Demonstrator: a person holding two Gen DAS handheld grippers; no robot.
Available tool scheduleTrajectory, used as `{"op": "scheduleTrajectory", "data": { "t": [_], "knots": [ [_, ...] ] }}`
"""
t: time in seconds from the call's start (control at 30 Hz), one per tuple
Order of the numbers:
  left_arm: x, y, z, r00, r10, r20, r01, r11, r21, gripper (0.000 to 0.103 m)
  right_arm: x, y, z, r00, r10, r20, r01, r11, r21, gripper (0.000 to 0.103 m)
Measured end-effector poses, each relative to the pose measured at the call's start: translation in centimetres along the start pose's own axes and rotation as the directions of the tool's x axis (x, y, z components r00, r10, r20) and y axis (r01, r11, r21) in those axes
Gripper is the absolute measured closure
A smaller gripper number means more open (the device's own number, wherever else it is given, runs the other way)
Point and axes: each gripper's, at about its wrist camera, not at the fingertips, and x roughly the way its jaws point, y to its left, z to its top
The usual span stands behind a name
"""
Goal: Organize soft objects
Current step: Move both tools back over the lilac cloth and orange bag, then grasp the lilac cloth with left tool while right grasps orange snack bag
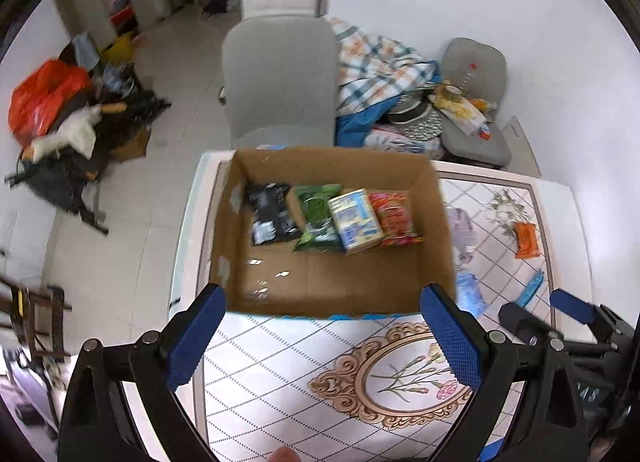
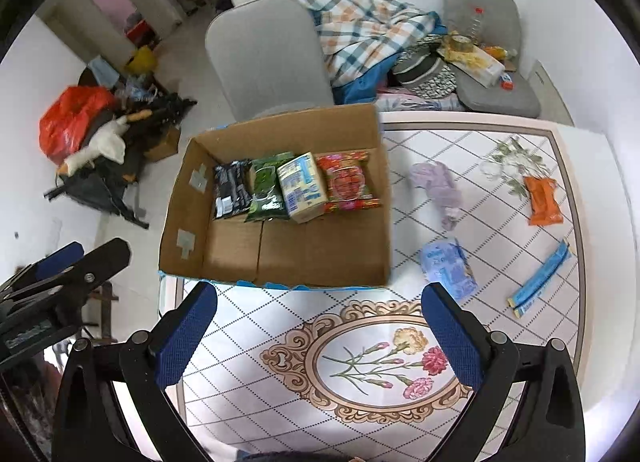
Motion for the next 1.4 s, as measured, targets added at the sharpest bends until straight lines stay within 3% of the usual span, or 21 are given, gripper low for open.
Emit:
{"op": "scheduleTrajectory", "data": {
  "t": [0.2, 0.4, 0.5, 0.57, 0.67, 0.8, 0.87, 1.07, 1.17, 1.3, 1.33, 1.37, 1.4],
  "knots": [
    [1.2, -7.9, 2.6, 0.999, -0.032, -0.013, 0.033, 0.994, 0.103, 0.003, -3.1, -10.0, 1.6, 0.997, -0.061, 0.045, 0.053, 0.987, 0.152, 0.000],
    [6.3, -17.5, 5.7, 0.997, 0.007, -0.077, 0.011, 0.973, 0.232, 0.003, -4.0, -20.4, 3.4, 0.988, -0.154, 0.033, 0.140, 0.956, 0.259, 0.000],
    [10.4, -21.1, 7.0, 0.988, 0.018, -0.156, 0.025, 0.963, 0.268, 0.003, -3.4, -24.9, 4.2, 0.984, -0.179, 0.008, 0.169, 0.944, 0.283, 0.000],
    [13.6, -23.1, 8.0, 0.973, 0.006, -0.231, 0.055, 0.965, 0.256, 0.003, -2.5, -27.7, 4.8, 0.982, -0.187, -0.018, 0.184, 0.938, 0.293, 0.000],
    [18.7, -25.0, 9.1, 0.933, -0.026, -0.358, 0.101, 0.976, 0.194, 0.004, -0.2, -30.8, 6.0, 0.981, -0.185, -0.065, 0.196, 0.936, 0.294, 0.000],
    [25.0, -26.5, 9.4, 0.871, -0.066, -0.487, 0.126, 0.988, 0.091, 0.021, 5.0, -33.9, 8.0, 0.977, -0.145, -0.158, 0.184, 0.944, 0.275, 0.000],
    [28.3, -26.9, 8.9, 0.841, -0.049, -0.539, 0.094, 0.994, 0.058, 0.023, 8.2, -35.0, 8.9, 0.966, -0.141, -0.216, 0.195, 0.947, 0.257, 0.000],
    [35.0, -27.0, 7.1, 0.787, 0.001, -0.617, 0.014, 1.000, 0.019, 0.024, 16.4, -38.2, 10.7, 0.928, -0.145, -0.342, 0.231, 0.946, 0.226, 0.000],
    [37.3, -26.6, 6.4, 0.766, -0.001, -0.643, -0.003, 1.000, -0.005, 0.024, 18.9, -38.9, 11.0, 0.921, -0.120, -0.370, 0.218, 0.947, 0.235, 0.000],
    [38.9, -26.5, 5.8, 0.763, 0.023, -0.646, -0.022, 1.000, 0.010, 0.024, 22.0, -39.3, 11.3, 0.904, -0.108, -0.413, 0.218, 0.948, 0.231, 0.000],
    [39.1, -26.5, 5.6, 0.765, 0.021, -0.644, -0.022, 1.000, 0.007, 0.026, 22.4, -39.4, 11.3, 0.902, -0.100, -0.420, 0.215, 0.948, 0.236, 0.000],
    [39.2, -26.5, 5.6, 0.767, 0.028, -0.641, -0.027, 1.000, 0.012, 0.038, 23.0, -39.5, 11.3, 0.899, -0.097, -0.427, 0.217, 0.946, 0.241, 0.000],
    [39.4, -26.6, 5.5, 0.768, 0.041, -0.639, -0.036, 0.999, 0.022, 0.040, 23.4, -39.6, 11.2, 0.897, -0.098, -0.430, 0.219, 0.945, 0.242, 0.000]
  ]
}}
